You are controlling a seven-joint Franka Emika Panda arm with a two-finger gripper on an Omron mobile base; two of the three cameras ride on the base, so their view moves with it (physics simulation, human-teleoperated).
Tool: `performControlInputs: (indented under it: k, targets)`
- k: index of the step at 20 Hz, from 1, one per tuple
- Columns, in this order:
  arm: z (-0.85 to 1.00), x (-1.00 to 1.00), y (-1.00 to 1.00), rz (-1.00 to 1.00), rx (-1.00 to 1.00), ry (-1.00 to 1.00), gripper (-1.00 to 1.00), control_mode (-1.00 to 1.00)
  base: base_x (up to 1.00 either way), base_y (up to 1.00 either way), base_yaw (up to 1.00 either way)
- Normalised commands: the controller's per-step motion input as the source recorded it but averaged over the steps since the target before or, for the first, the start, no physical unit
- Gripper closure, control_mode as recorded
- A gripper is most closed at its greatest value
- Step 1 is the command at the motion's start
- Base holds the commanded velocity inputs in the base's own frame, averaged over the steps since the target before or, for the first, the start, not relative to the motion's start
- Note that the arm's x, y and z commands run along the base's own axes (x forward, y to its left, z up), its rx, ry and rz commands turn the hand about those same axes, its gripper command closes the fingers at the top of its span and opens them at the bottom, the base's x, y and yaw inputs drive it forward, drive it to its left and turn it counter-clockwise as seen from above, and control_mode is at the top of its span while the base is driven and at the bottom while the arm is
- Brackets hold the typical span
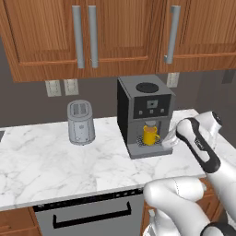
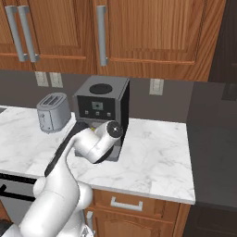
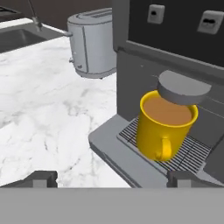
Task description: Pick up the brewed coffee from the coffee machine and place it next to the breakfast plate on the dining counter.
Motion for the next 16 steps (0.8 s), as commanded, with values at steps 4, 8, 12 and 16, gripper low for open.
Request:
performControlInputs:
  k: [4,8,12,16]
  targets:
    - [-0.24,0.5,-0.03,0.23,0.0,-0.05,-1.0,-1.0,0.0,0.0,0.0]
    - [-0.17,0.35,-0.03,0.22,0.01,-0.05,-1.0,-1.0,0.0,0.0,0.0]
    - [-0.02,0.2,0.0,0.09,0.08,0.0,-1.0,-1.0,0.0,0.0,0.0]
    - [-0.09,0.1,0.0,0.0,0.09,0.0,-1.0,-1.0,0.0,0.0,0.0]
